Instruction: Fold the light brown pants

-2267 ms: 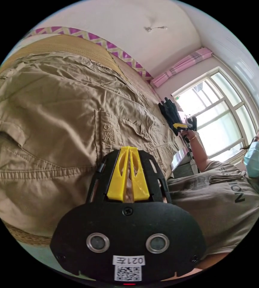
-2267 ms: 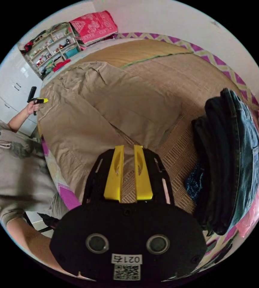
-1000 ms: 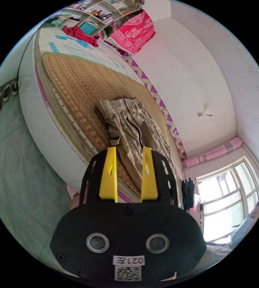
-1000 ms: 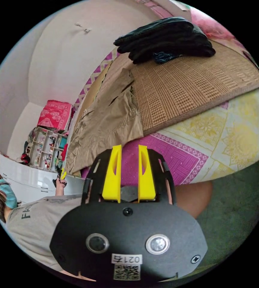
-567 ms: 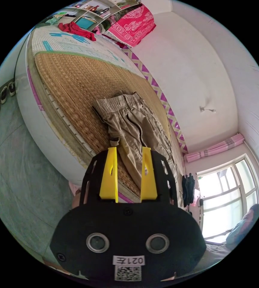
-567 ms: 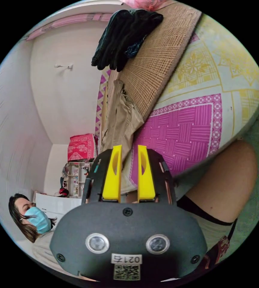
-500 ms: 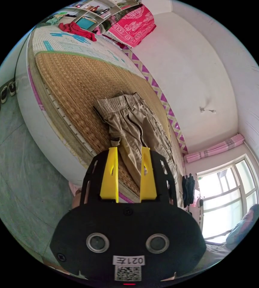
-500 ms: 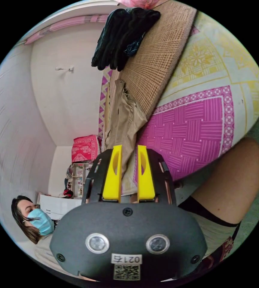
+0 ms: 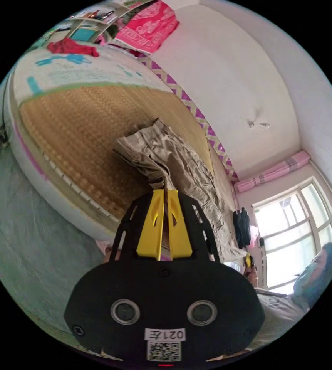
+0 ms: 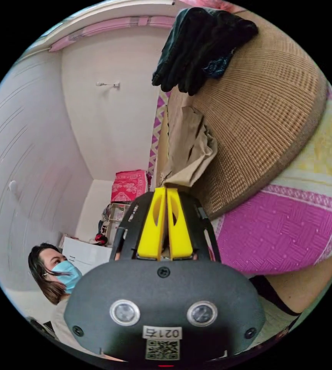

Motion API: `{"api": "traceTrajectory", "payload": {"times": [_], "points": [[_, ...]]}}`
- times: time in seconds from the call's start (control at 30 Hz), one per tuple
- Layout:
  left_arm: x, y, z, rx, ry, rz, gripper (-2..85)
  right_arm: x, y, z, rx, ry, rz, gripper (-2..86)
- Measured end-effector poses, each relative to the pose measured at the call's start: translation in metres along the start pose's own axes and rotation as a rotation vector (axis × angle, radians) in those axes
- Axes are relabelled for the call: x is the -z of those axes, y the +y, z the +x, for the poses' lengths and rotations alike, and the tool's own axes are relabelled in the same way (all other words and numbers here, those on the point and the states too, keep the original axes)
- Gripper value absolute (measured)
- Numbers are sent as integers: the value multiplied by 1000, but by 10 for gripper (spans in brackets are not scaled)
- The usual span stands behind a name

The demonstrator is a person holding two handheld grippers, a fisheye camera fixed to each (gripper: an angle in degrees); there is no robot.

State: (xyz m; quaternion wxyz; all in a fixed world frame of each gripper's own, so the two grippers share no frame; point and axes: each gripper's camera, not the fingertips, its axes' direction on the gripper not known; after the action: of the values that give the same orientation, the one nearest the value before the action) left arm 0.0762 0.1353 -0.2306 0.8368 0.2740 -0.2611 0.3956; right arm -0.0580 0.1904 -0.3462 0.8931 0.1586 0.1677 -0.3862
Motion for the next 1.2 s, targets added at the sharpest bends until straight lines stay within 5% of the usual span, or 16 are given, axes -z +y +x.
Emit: {"api": "traceTrajectory", "payload": {"times": [0.3,0.57,0.73,1.0,1.13,1.2], "points": [[-100,-204,179,-272,-169,-121,-10,-116,-142,-86,203,81,-76,-7],[-363,-377,225,-251,-377,-289,-8,-277,-274,-50,169,333,-52,-2],[-453,-368,183,-260,-457,-329,-2,-351,-292,-12,203,499,-89,44],[-360,-309,148,-299,-86,-136,6,-332,-223,-51,490,468,-198,30],[-384,-235,181,-437,41,-391,0,-370,-157,-60,653,442,-402,-1],[-421,-195,176,-446,-35,-598,-6,-393,-135,-52,711,551,-460,-5]]}}
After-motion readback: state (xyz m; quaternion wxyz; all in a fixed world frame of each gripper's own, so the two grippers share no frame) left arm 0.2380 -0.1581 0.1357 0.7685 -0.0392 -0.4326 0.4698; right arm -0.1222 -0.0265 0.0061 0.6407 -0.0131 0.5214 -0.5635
